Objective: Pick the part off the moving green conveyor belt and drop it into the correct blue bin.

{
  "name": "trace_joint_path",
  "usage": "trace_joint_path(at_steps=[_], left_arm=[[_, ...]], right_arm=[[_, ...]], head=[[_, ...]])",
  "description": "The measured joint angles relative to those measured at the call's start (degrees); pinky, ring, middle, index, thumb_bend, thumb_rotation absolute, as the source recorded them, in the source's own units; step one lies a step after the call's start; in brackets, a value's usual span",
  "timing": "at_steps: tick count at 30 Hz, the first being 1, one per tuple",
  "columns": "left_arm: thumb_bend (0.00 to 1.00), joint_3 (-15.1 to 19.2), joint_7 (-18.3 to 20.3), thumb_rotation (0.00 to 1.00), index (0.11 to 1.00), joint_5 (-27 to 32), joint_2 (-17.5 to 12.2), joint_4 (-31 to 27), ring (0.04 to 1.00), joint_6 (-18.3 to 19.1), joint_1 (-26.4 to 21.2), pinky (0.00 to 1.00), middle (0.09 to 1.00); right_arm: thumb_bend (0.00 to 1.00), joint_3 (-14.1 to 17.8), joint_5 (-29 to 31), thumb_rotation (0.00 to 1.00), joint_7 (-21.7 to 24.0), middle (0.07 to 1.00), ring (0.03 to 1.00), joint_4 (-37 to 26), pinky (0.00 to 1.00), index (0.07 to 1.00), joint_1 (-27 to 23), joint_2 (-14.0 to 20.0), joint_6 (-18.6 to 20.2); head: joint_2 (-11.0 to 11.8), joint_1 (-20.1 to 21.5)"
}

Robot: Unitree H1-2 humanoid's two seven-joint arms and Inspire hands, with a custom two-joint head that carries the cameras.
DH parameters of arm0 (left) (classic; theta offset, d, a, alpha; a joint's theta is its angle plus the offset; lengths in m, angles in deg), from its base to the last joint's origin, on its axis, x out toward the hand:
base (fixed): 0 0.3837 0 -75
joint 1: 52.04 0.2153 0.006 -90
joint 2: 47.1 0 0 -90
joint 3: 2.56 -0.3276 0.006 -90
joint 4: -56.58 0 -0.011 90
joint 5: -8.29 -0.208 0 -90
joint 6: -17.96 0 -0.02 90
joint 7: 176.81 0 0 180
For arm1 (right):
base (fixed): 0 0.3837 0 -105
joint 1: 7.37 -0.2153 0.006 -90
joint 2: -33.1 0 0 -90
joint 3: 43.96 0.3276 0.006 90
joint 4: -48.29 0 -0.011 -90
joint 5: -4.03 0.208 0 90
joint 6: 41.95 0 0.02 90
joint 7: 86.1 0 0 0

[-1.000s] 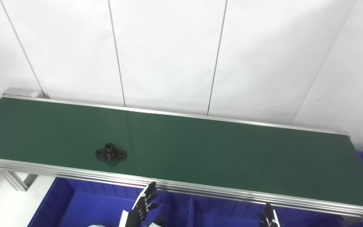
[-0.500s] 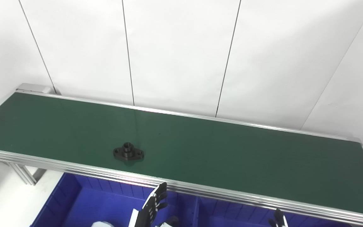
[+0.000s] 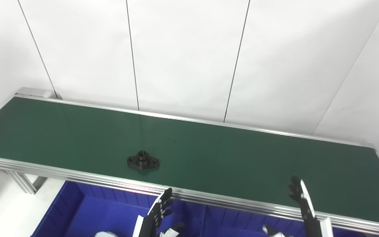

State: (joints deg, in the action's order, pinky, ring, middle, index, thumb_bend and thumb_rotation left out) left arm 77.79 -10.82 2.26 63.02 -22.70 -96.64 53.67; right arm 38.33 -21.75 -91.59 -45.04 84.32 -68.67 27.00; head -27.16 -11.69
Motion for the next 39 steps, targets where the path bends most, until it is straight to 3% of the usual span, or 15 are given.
trace_joint_path(at_steps=[6, 11, 15, 21, 23, 32, 39], left_arm=[[0.69, -0.3, 0.0, 0.74, 0.902, -0.1, 0.0, 0.0, 0.879, 0.0, -0.6, 0.82, 0.913], [0.69, -0.2, 0.0, 0.75, 0.904, -0.1, 0.0, 0.1, 0.88, 0.0, -0.7, 0.82, 0.913], [0.7, -0.3, 0.0, 0.76, 0.908, 0.0, 0.0, 0.1, 0.883, 0.0, -0.9, 0.83, 0.914], [0.69, -0.3, 0.0, 0.76, 0.909, 0.0, 0.0, 0.1, 0.878, 0.0, -1.0, 0.82, 0.906], [0.7, -0.3, 0.0, 0.77, 0.91, 0.0, 0.0, 0.1, 0.877, 0.0, -1.1, 0.82, 0.903], [0.71, -0.3, 0.0, 0.78, 0.911, 0.0, 0.0, -0.2, 0.88, 0.0, -1.0, 0.84, 0.9], [0.71, -0.8, 0.0, 0.78, 0.912, 0.0, 0.0, -0.5, 0.88, 0.0, -1.0, 0.84, 0.897]], right_arm=[[0.88, -0.9, -6.9, 0.56, 2.5, 0.881, 0.808, -1.7, 0.68, 0.893, -9.1, -1.4, 10.7], [0.94, -3.5, -15.4, 0.51, 3.9, 0.864, 0.814, -1.2, 0.68, 0.857, -13.9, -1.3, 17.9], [0.95, -5.0, -18.4, 0.54, 4.5, 0.847, 0.802, 2.1, 0.67, 0.847, -19.0, -1.4, 21.0], [0.95, -7.9, -20.4, 0.54, 4.4, 0.833, 0.805, 8.2, 0.67, 0.842, -24.8, -2.2, 22.5], [0.95, -9.3, -21.0, 0.5, 4.3, 0.821, 0.776, 10.3, 0.65, 0.834, -26.0, -2.5, 22.8], [0.96, -17.4, -25.5, 0.5, 4.0, 0.816, 0.784, 20.3, 0.67, 0.821, -32.0, -1.5, 22.8], [0.96, -20.0, -25.9, 0.51, 4.6, 0.802, 0.761, 26.4, 0.63, 0.81, -35.6, -2.6, 22.9]], head=[[-0.4, 0.3], [-0.6, 0.8], [-0.8, 1.1], [-1.1, 1.5], [-1.3, 1.7], [-2.0, 2.1], [-2.5, 2.0]])
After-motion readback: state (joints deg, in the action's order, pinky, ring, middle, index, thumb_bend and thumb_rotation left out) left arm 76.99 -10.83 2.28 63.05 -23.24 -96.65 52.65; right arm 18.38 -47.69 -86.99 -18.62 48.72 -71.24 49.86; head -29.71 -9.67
